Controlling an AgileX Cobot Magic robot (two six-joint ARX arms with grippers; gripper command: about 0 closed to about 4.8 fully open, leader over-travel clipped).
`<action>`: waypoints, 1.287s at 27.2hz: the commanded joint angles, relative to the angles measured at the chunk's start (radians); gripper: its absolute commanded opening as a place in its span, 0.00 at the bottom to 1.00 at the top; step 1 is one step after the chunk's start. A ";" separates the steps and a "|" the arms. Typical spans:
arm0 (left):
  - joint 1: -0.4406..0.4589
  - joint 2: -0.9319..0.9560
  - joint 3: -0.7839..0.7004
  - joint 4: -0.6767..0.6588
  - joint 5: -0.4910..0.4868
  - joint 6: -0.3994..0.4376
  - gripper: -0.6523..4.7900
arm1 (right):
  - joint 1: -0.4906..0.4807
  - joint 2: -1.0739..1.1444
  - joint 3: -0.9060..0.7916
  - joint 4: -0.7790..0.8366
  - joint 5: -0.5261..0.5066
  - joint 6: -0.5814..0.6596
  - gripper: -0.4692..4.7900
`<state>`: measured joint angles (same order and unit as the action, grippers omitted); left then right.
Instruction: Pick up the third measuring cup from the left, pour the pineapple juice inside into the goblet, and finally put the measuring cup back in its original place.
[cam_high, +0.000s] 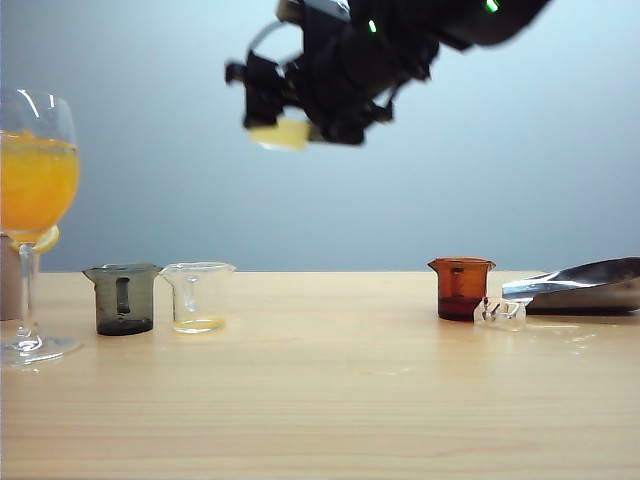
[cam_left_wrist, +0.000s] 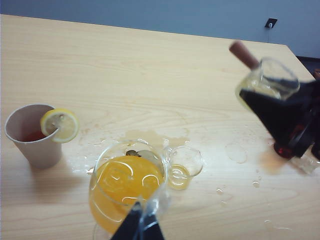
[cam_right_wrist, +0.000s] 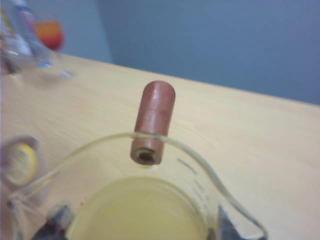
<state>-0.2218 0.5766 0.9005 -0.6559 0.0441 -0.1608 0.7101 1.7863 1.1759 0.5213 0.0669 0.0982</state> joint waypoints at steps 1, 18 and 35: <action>0.000 -0.002 0.006 -0.012 0.005 -0.009 0.11 | 0.021 -0.008 0.077 -0.023 -0.048 -0.050 0.08; 0.000 0.005 0.006 -0.061 0.024 -0.012 0.11 | 0.098 0.148 0.371 -0.078 -0.185 -0.156 0.08; 0.000 0.005 0.006 -0.061 0.043 -0.016 0.11 | 0.121 0.181 0.388 -0.095 -0.271 -0.211 0.08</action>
<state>-0.2218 0.5823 0.9005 -0.7223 0.0803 -0.1749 0.8299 1.9755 1.5543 0.4011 -0.1955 -0.1108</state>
